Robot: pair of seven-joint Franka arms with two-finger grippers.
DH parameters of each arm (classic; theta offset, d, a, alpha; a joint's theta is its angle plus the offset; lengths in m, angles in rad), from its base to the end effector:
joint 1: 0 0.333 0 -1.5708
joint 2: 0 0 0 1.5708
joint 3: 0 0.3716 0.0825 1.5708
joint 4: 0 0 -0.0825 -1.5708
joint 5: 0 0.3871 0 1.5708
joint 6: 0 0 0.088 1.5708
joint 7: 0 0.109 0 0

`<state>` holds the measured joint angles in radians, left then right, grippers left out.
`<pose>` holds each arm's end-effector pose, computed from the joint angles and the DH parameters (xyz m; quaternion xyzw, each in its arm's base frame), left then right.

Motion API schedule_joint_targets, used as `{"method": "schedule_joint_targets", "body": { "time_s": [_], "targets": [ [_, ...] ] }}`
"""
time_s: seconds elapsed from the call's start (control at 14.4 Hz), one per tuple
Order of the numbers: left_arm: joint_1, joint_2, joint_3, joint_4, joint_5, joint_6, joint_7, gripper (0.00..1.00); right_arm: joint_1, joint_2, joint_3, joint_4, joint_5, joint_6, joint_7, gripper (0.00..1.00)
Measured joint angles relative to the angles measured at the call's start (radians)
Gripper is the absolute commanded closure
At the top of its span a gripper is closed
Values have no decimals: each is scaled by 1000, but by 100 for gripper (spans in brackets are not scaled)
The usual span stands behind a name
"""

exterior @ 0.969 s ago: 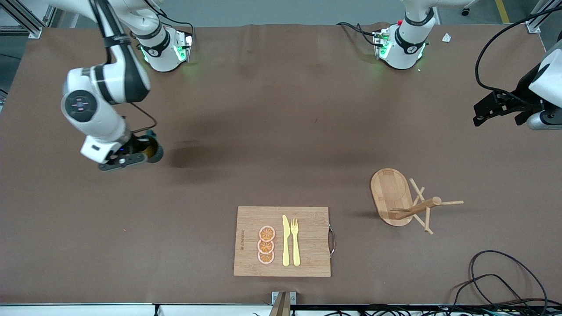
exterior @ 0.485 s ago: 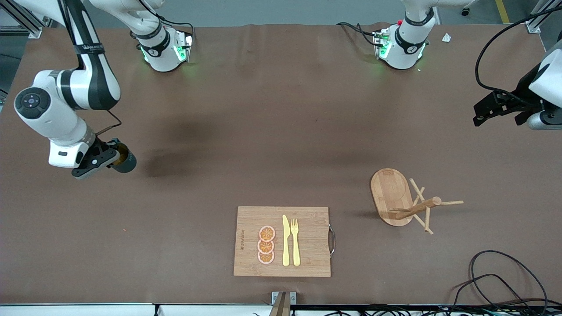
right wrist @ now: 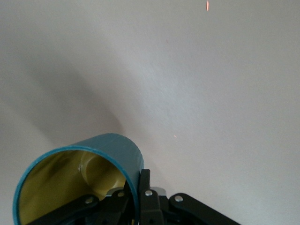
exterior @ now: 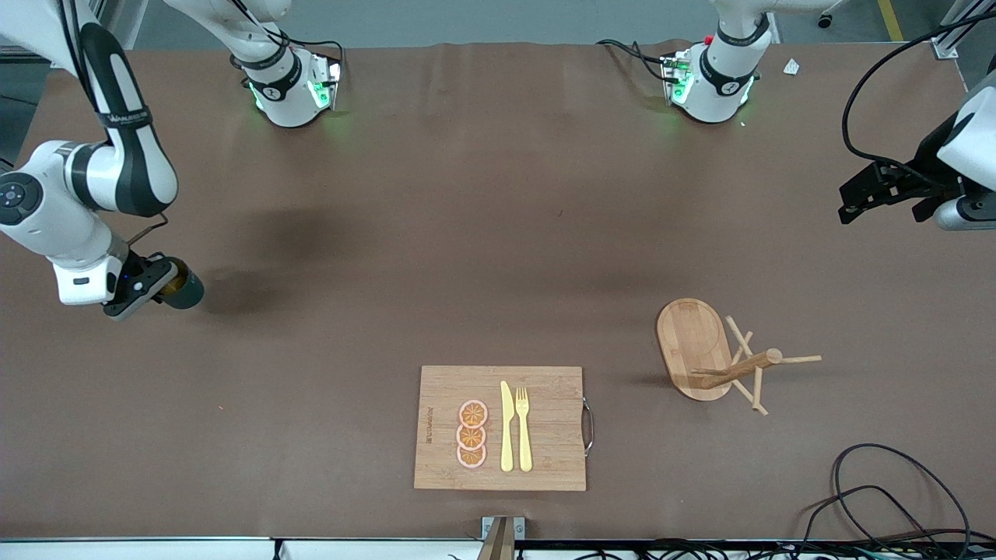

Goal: Transfer cup from left to right arm and place
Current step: 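Lower the teal mug onto the table with the right gripper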

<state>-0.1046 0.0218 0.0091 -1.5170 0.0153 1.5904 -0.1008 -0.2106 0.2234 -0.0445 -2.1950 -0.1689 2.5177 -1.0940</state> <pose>0.5659 -0.0526 0.6933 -0.9996 -0.0027 -0.0264 0.0052 0.5609 -0.1442 0.3418 0.8815 0.4661 0.0026 0.0757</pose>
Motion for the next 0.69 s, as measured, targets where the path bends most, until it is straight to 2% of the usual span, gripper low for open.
{"method": "schedule_joint_targets", "body": {
  "time_s": [0.21, 0.42, 0.69],
  "targets": [
    [0, 0, 0, 0, 0, 0, 0, 0, -62, 60, 2, -1, 29, 48, -82, 100],
    [0, 0, 0, 0, 0, 0, 0, 0, -68, 99, 12, -1, 85, 71, -130, 100],
    [0, 0, 0, 0, 0, 0, 0, 0, -68, 104, 51, 0, 221, 75, -287, 100]
  ]
}}
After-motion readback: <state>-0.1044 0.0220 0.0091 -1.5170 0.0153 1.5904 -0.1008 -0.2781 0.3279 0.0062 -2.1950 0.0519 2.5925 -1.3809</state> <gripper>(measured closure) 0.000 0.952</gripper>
